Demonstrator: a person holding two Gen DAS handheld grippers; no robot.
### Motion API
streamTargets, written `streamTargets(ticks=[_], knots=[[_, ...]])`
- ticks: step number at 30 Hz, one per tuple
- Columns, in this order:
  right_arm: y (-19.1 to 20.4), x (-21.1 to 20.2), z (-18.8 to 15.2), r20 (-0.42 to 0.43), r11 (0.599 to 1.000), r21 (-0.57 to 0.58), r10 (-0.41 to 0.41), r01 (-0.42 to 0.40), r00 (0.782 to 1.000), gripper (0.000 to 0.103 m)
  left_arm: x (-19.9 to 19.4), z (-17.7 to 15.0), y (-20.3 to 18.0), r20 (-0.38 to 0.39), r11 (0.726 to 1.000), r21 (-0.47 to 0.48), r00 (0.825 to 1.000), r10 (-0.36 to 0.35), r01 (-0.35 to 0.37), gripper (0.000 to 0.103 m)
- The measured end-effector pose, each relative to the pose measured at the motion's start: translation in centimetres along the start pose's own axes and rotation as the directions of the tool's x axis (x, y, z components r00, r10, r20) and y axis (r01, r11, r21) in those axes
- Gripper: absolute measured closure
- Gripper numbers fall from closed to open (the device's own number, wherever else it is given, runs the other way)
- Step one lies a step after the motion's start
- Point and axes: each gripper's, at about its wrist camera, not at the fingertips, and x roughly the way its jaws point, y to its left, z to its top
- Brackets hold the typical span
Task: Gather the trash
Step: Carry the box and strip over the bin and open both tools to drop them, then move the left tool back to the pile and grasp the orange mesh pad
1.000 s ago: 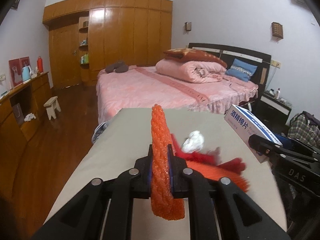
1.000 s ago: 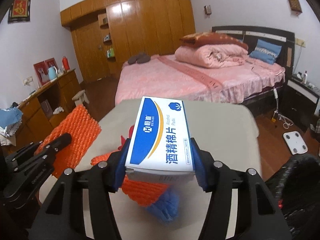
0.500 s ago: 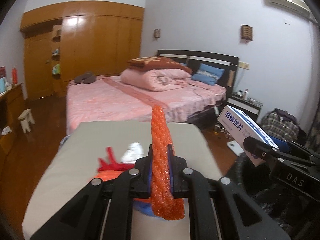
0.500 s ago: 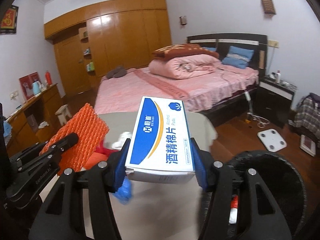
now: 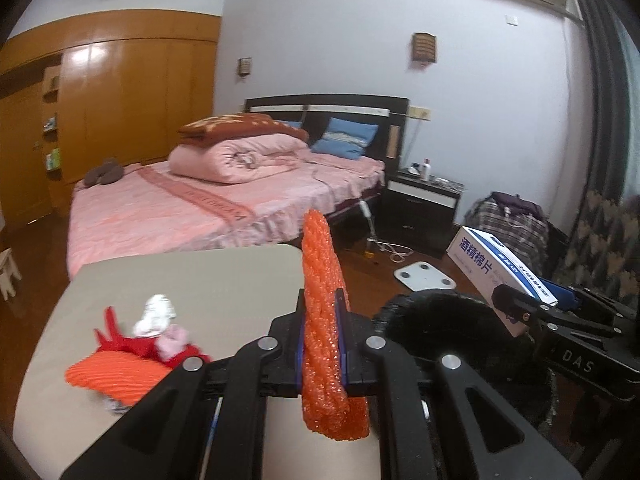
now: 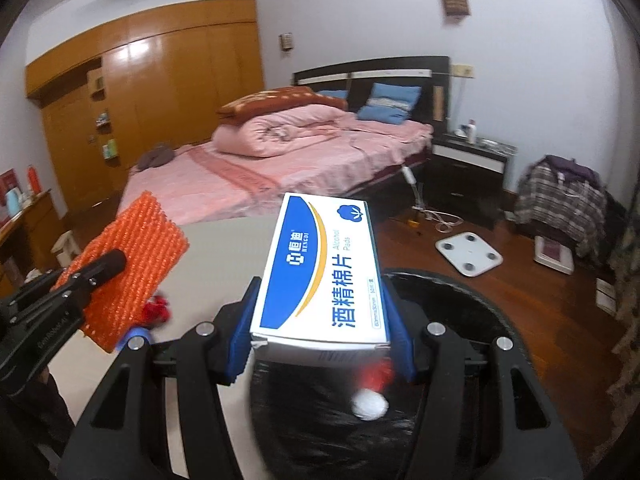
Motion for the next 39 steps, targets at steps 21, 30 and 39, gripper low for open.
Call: streamTargets(ticks=[21, 30, 39], knots=[[-9.7, 0.2, -2.5, -0.010, 0.975, 0.070, -0.212, 0.212, 0.977, 0.025, 5.8, 0.1, -8.8, -0.062, 0.973, 0.048, 0.973, -0.224, 0.227, 0.055], [-8.5, -0.3, -2.7, 0.000, 0.977, 0.096, -0.190, 0.189, 0.982, 0.006, 3.8, -0.3, -5.1, -0.029, 0.994, 0.044, 0.994, -0.103, 0.105, 0.029], [-2.5, 1.5, -2.5, -0.023, 0.997, 0.049, -0.066, 0.067, 0.998, 0.006, 0.5, -1.5, 1.8, -0.011, 0.995, 0.026, 0.995, 0.098, -0.098, 0.023]])
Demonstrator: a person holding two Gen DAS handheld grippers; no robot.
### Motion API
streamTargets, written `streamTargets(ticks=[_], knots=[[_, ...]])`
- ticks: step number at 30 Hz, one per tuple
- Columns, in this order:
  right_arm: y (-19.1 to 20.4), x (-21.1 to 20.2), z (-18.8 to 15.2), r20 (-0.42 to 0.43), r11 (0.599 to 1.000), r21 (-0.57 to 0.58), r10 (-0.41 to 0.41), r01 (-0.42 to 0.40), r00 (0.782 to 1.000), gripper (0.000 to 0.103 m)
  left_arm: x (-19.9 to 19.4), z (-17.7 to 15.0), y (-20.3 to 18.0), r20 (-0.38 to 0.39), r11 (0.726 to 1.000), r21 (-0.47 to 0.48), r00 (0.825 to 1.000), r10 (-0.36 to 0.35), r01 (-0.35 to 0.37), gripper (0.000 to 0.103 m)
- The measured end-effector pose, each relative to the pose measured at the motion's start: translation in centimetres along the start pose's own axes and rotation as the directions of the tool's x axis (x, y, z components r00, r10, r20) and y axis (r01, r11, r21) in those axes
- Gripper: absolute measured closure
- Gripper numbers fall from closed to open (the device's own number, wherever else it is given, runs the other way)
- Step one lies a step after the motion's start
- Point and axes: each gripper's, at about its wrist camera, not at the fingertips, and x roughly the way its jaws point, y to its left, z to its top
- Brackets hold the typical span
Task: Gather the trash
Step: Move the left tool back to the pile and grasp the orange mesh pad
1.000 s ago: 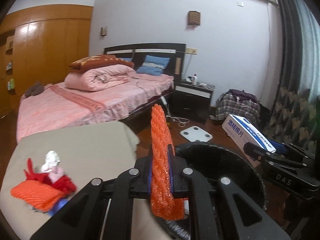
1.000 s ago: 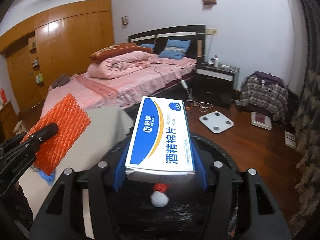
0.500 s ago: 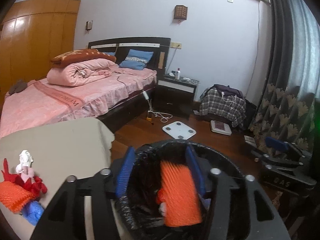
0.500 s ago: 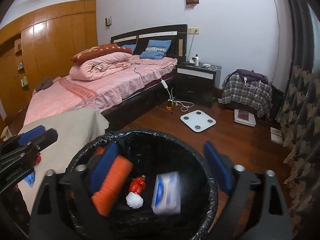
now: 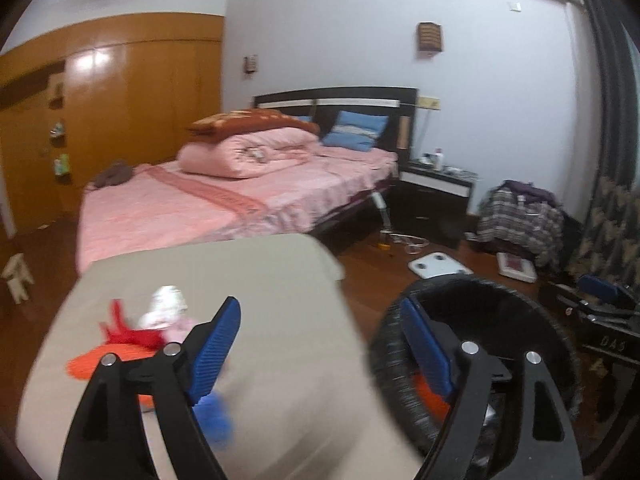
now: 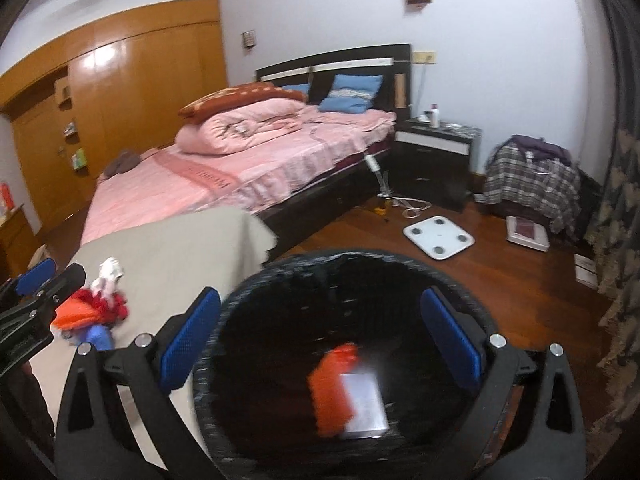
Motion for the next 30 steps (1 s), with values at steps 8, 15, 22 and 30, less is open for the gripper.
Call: streamTargets(ticks=[8, 15, 22, 30], knots=[[7.1, 1.6, -0.1, -0.022, 0.991, -0.082, 0.102, -0.104, 0.995, 0.006, -1.8, -1.8, 6.5, -0.013, 0.985, -0.039, 0.986, 0.166, -0.167, 0.023], [11.9, 2.6, 0.0, -0.023, 0.977, -0.143, 0.159, -0.160, 0.987, 0.006, -2.2, -3.6, 11.2, -0.052, 0.963, -0.074, 0.966, 0.255, -0.258, 0.023], [15.3, 3.8, -0.6, -0.047, 0.964, -0.173, 0.198, -0.203, 0.979, 0.006, -1.4, -5.3, 13.8, -0.100, 0.948, -0.106, 0.952, 0.291, -0.301, 0.023], [17.5, 4.9, -1.0, -0.073, 0.955, -0.199, 0.208, -0.219, 0.975, 0.006, 0.6, -7.2, 15.9, -0.173, 0.943, -0.150, 0.947, 0.270, -0.296, 0.023]])
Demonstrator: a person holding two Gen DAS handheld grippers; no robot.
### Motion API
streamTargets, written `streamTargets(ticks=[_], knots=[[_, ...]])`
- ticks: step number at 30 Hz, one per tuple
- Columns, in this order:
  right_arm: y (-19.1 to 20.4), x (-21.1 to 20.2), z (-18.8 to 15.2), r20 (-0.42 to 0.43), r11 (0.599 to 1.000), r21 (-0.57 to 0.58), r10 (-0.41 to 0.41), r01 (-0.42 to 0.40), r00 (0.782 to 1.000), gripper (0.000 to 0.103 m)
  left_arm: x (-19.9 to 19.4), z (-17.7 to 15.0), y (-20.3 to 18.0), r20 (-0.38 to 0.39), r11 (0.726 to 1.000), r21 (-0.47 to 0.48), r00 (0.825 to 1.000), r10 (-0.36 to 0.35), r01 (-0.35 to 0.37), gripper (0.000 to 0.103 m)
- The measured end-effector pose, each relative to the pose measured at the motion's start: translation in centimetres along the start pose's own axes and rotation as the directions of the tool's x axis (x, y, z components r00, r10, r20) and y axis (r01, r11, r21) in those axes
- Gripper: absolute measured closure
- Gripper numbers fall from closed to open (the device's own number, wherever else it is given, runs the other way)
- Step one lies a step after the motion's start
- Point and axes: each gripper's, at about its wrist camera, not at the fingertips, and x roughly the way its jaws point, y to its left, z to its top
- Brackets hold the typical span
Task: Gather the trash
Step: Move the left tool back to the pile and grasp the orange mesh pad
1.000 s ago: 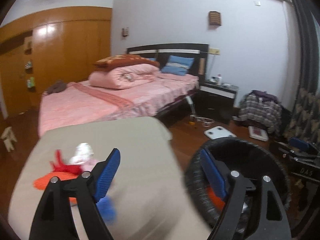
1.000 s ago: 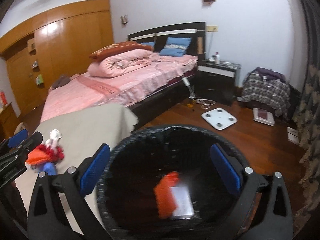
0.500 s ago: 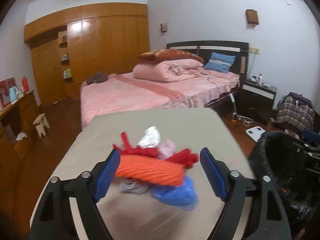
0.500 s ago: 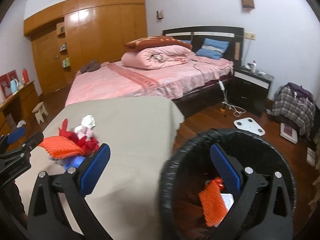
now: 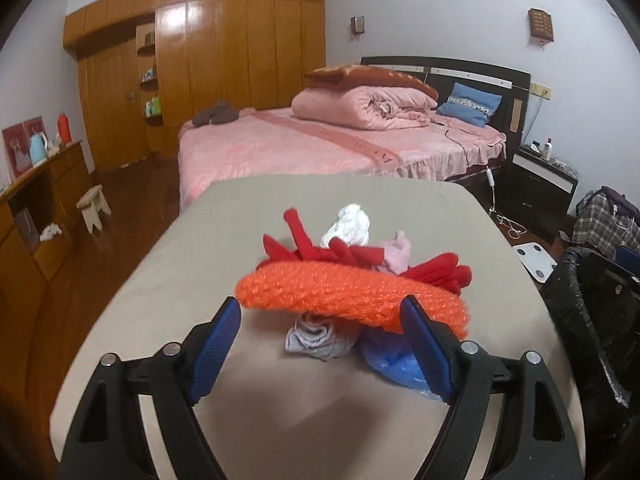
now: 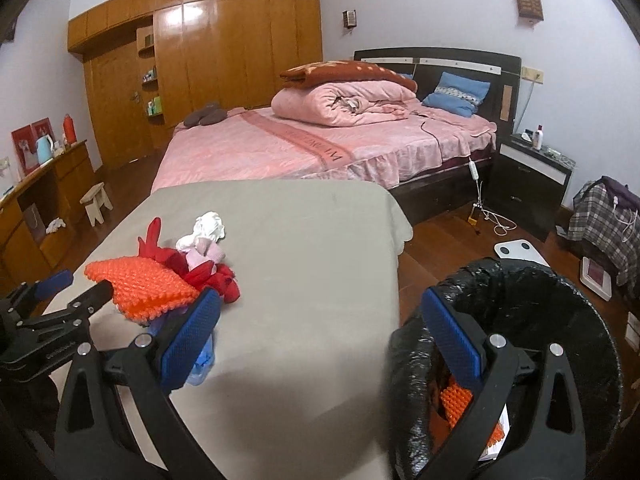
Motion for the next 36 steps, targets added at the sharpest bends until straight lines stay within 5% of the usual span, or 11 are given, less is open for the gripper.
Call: streamTargets(ticks=[10, 15, 17, 20, 29, 36], knots=[[0.4, 1.4, -0.7, -0.034, 1.000, -0.005, -0.002, 0.002, 0.999, 0.006, 2.4, 0.3, -0.1, -0.037, 0.998, -0.051, 0.998, -0.049, 0.047, 0.024], [0.5, 1.7, -0.8, -0.040, 1.000, -0.004, -0.004, 0.003, 0.999, 0.006, 2.7, -0.1, 0.0, -0.046, 0.994, -0.072, 0.996, -0.082, 0.079, 0.050], [0.5, 1.8, -0.8, -0.042, 1.000, -0.002, -0.003, 0.003, 0.999, 0.006, 2.6, -0.3, 0.0, -0.045, 0.994, -0.073, 0.995, -0.089, 0.085, 0.068], [0.6, 1.9, -0.8, -0.048, 1.000, -0.002, -0.001, 0.001, 0.999, 0.006, 2.5, -0.4, -0.1, -0.042, 0.994, -0.067, 0.995, -0.089, 0.086, 0.080], [0.8, 1.6, -0.4, -0.034, 1.000, -0.005, 0.008, -0.008, 0.999, 0.006, 0.7, 0.1, -0.1, -0.001, 0.993, -0.056, 0.995, -0.105, 0.104, 0.094], [1.2, 1.4, -0.3, -0.035, 1.000, -0.012, 0.013, -0.014, 0.999, 0.006, 1.2, 0.1, 0.1, -0.032, 0.990, -0.070, 0.992, -0.123, 0.121, 0.094]])
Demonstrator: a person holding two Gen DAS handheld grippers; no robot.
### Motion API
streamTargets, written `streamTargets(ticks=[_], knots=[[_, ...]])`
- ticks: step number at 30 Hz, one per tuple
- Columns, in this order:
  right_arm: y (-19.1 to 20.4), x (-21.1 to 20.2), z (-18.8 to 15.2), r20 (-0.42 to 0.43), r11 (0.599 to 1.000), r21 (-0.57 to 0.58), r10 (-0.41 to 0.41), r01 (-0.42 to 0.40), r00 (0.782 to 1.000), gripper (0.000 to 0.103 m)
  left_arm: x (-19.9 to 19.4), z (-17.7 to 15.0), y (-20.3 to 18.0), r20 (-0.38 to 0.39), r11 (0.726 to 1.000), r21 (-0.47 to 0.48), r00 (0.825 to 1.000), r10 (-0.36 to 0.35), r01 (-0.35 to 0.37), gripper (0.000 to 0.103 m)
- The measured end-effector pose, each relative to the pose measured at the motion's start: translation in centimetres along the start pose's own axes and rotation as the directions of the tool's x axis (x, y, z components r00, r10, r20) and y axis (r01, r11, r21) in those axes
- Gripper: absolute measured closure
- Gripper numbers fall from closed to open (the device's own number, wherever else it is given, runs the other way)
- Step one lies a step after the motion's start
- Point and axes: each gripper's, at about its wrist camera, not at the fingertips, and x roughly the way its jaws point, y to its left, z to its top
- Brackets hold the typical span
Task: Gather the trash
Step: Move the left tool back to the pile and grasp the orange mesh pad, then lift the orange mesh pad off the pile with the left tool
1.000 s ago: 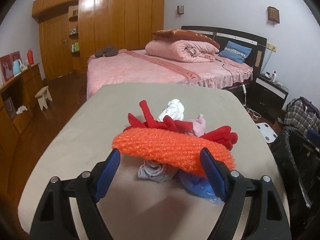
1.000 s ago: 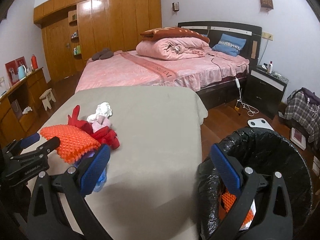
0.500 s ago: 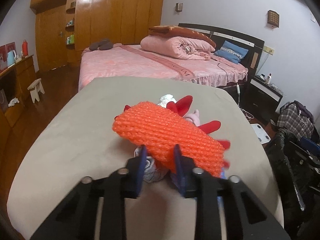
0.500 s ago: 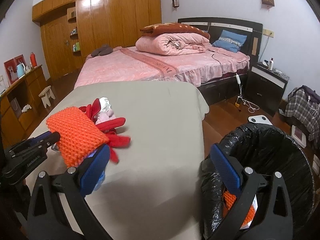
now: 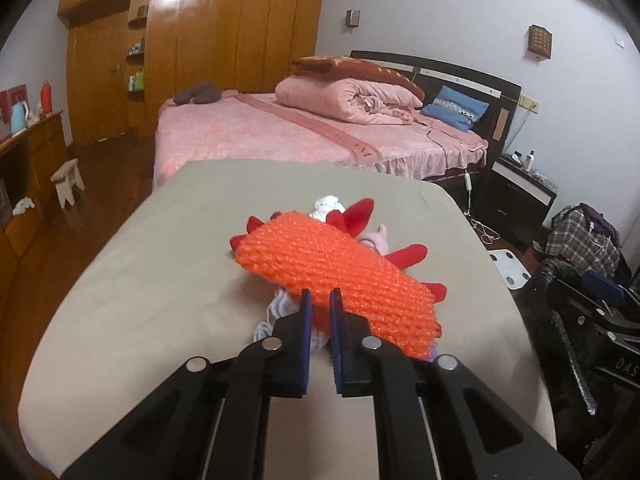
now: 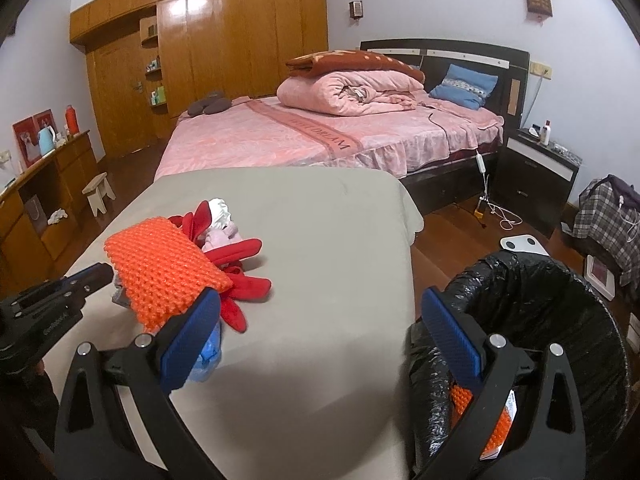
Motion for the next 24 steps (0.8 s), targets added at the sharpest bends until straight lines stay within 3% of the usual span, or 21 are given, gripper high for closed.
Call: streamTargets(ticks=[5, 12, 17, 18, 20, 24], knots=[[-0.2, 0.0, 0.0, 0.003, 1.000, 0.005, -0.003, 0.003, 1.000, 0.006, 0.1, -0.3, -1.2, -0.013, 1.000, 0.005, 1.000, -0.015, 0.015, 0.079], [-0.5, 0.1, -0.3, 0.001, 1.000, 0.012, -0.006, 0.006, 1.000, 0.006, 1.7, -1.0, -2.3, -0.067, 0.999, 0.007, 0.997, -0.033, 0.034, 0.070], [-1.1, 0.4, -0.5, -0.005, 1.000, 0.023, -0.009, 0.009, 1.000, 0.006, 2.6, -1.2, -2.6, -0.088, 0.998, -0.008, 0.994, -0.065, 0.065, 0.071], [-1.1, 0.4, -0.6, -0.005, 1.000, 0.023, -0.009, 0.009, 1.000, 0.006, 2.8, -1.2, -2.7, -0.089, 0.997, -0.014, 0.993, -0.082, 0.081, 0.074], [-1.1, 0.4, -0.6, -0.005, 1.000, 0.022, -0.008, 0.008, 1.000, 0.006, 2.8, -1.2, -2.8, -0.083, 0.996, -0.012, 0.992, -0.092, 0.091, 0.088], [-1.1, 0.4, -0.7, -0.004, 1.000, 0.019, -0.005, 0.005, 1.000, 0.006, 2.2, -1.0, -3.2, -0.054, 0.994, -0.005, 0.992, -0.113, 0.113, 0.093]])
